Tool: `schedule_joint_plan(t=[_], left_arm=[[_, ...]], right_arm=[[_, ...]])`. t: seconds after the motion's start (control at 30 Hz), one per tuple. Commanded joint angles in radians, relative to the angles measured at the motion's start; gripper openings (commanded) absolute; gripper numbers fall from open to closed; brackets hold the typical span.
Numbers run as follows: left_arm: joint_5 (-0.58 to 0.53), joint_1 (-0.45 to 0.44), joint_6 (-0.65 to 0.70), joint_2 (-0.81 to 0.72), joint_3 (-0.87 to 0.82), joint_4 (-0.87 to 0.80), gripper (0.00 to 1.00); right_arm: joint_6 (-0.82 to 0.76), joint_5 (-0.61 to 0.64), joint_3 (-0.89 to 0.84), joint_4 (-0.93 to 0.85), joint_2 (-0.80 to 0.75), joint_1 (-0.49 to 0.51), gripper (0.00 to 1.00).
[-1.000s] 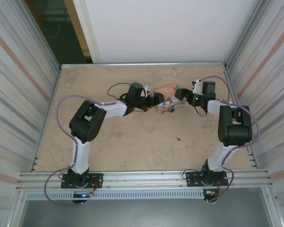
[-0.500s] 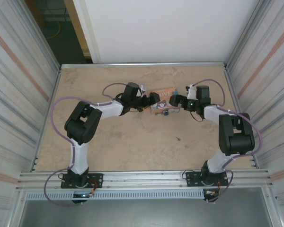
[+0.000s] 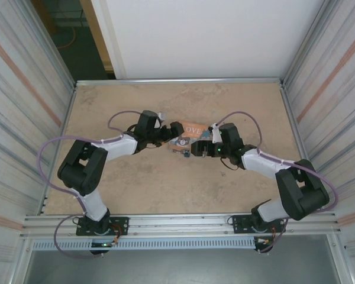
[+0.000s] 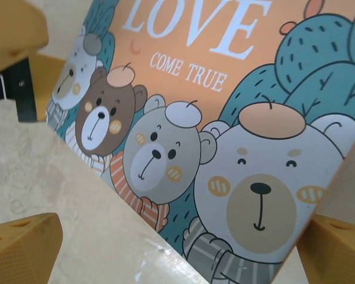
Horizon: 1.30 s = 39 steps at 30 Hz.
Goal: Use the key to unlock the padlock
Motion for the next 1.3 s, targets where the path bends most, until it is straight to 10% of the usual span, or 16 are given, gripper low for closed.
schedule_joint_plan(t=[0.0,0.63,1.1,1.27], left_arm=[[0.067,-0.011,0.025,-0.066,-0.014,0.039,0.99],[0.080,0.121,0.086,-0.151,-0.090,-0.011,0.99],[-0.103,0.122,0.228,-0.615,-0.255,-0.232,0.99],[-0.198,0.122,0.251,-0.804,-0.335,-0.330,0.99]], right_arm=[[0.060,0.008,-0.007,0.078,-0.027,0.072,0.99],[0.081,0.276,0.057,-0.277,-0.155,0.159,0.99],[0.161,0.391,0.107,-0.839,-0.365,0.029,0.99],[0.178,0.339,0.108,-0.954,-0.350,-0.052,0.83]])
